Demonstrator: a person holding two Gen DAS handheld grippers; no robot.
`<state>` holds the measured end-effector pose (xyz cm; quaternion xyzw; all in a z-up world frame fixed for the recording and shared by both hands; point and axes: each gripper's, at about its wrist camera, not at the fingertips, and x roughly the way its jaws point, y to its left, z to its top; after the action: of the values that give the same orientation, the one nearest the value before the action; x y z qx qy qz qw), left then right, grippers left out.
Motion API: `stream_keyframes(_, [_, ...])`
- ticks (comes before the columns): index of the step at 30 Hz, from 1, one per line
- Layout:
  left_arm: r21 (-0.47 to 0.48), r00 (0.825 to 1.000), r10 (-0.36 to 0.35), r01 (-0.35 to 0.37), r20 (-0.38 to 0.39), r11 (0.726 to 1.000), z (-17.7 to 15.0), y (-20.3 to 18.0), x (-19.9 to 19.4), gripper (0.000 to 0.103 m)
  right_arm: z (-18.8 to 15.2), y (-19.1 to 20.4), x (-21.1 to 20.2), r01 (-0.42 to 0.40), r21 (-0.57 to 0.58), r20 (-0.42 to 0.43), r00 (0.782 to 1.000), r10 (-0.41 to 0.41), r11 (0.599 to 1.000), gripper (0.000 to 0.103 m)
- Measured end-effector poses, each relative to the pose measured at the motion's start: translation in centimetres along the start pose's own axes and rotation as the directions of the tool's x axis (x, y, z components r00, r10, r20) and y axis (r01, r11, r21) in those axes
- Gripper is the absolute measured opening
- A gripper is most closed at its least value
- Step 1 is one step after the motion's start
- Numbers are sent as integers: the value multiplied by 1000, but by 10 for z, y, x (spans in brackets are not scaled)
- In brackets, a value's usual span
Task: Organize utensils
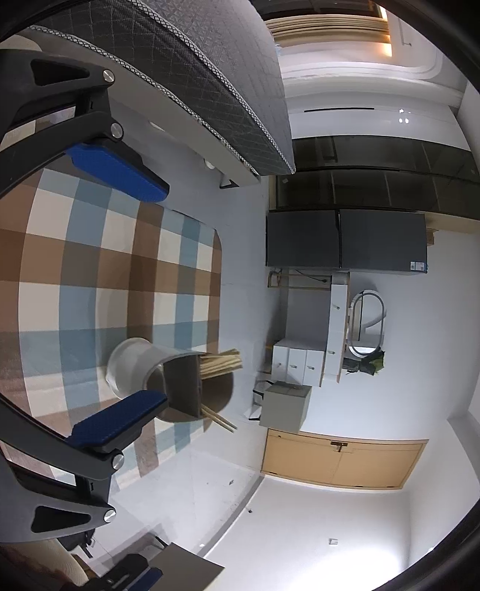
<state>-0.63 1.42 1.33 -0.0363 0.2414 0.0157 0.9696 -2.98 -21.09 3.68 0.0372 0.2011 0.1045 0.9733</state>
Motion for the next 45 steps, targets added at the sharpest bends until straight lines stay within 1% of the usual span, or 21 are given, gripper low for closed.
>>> stream_keyframes(5, [2,999,7,-7,-43,1000,-6,2,9,99,-3,-9,7,26,47,-46,999,-24,999,103])
stream_keyframes(7, [-4,999,3,-3,-49,1000,-7,2,9,99,-4,-9,7,30,53,-57,998,-27,998,103])
stream_keyframes(13, [-15,998,3,-4,-70,1000,-8,2,10,99,-6,-2,6,33,10,-67,997,-32,999,103])
stream_keyframes(20, [-9,998,13,-14,-55,1000,-7,3,5,99,-7,-1,7,40,6,-75,996,-40,999,103])
stream_keyframes(26, [-27,998,7,-8,-69,1000,-8,6,8,99,-7,1,8,46,2,-77,996,-46,999,103])
stream_keyframes(34, [-23,998,11,-13,-65,1000,-8,4,7,99,-7,1,8,50,-2,-78,996,-50,999,103])
stream_keyframes(39, [-42,998,13,-16,-66,999,-7,6,7,99,-9,2,9,52,-11,-81,995,-52,999,103])
stream_keyframes(42, [-37,996,13,-16,-84,999,-6,5,9,99,-10,3,11,53,-14,-84,995,-54,999,103])
stream_keyframes(45, [-28,997,8,-10,-78,1000,-6,4,7,99,-10,4,12,54,-16,-86,995,-55,998,103])
